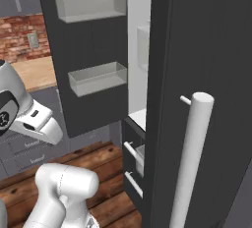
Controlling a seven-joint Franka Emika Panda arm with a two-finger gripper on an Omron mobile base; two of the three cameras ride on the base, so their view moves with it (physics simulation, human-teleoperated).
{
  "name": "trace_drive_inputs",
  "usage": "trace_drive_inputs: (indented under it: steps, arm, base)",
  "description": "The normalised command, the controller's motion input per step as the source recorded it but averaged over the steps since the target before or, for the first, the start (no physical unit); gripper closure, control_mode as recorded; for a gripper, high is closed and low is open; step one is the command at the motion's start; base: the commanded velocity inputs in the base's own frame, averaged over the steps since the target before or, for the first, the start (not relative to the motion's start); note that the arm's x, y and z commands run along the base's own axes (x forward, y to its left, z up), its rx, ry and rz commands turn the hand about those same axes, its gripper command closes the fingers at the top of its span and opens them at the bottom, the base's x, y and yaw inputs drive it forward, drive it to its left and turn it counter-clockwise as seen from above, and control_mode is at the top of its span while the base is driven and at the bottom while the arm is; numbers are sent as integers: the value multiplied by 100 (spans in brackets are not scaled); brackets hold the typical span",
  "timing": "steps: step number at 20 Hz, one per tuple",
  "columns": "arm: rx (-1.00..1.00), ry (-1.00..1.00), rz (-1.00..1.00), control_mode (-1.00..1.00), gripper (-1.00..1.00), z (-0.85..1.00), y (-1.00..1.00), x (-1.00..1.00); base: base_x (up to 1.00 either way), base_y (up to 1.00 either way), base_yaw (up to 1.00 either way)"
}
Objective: Take the cakes from the fridge and place them on the empty tray on the dining counter.
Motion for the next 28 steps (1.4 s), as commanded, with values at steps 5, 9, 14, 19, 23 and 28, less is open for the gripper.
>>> trace_drive_inputs:
  steps: [5, 9, 14, 19, 23, 28]
  arm:
    - [0, 0, 0, 100, -100, 0, 0, 0]
    - [0, 0, 0, 100, -100, 0, 0, 0]
    - [0, 0, 0, 100, -100, 0, 0, 0]
    - [0, 0, 0, 100, -100, 0, 0, 0]
    - [0, 0, 0, 100, -100, 0, 0, 0]
    - [0, 0, 0, 100, -100, 0, 0, 0]
  base:
    - [63, 26, -30]
    - [26, 1, -48]
    - [23, 0, -53]
    - [34, 4, -52]
    - [33, 0, -46]
    - [58, 12, -24]
